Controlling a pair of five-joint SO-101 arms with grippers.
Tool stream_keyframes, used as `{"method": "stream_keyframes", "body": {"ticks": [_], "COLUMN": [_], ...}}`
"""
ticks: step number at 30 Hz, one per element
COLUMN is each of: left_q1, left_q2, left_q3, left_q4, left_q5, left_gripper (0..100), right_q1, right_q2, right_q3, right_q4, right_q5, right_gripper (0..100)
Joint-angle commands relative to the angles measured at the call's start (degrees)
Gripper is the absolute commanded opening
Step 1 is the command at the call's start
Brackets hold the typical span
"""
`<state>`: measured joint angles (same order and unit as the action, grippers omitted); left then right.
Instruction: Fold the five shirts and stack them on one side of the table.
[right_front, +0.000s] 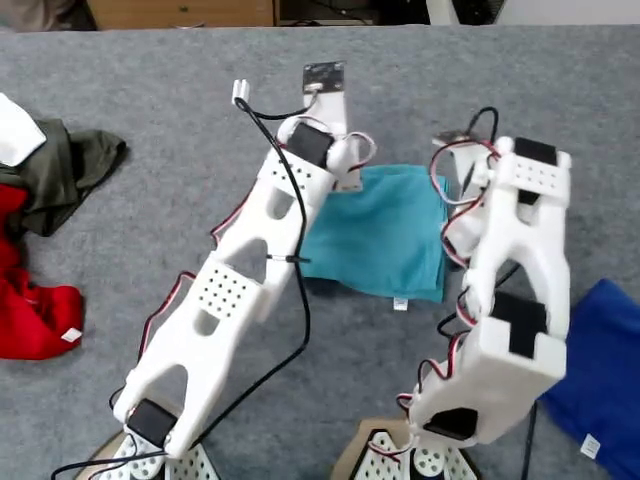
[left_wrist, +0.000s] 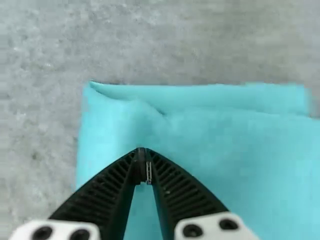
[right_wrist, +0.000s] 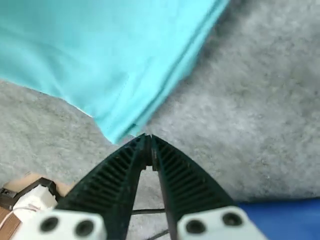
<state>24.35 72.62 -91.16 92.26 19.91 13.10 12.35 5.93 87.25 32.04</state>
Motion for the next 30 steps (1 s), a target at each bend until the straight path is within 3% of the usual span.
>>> {"method": "stream_keyframes", "body": {"ticks": [1,6,15,21,30], "left_q1": [-2.9,-5.2,-6.1,-6.5,-10.4], "left_q2": [1.1,4.1,4.3,-1.6,-10.9], "left_q3": [-0.1,0.1,-3.3,-4.7,-4.4], "left_q4": [-3.6,-9.0,-9.3,-3.2,8.0], "left_q5": [-3.3,-6.6,-6.4,-6.4,-7.9], "left_gripper": [2,2,2,2,2], "right_q1": [-2.6,-4.2,-7.1,-11.4,-13.0], "right_q2": [-5.3,-5.6,-5.5,-0.8,33.7], "right_q3": [1.3,1.3,-1.5,-18.9,-55.2], "right_q4": [-2.0,-3.1,-4.6,-4.0,5.2], "right_q5": [-0.9,-0.9,-1.3,-2.8,-2.9], "right_gripper": [0.4,0.4,0.4,0.5,0.5]}}
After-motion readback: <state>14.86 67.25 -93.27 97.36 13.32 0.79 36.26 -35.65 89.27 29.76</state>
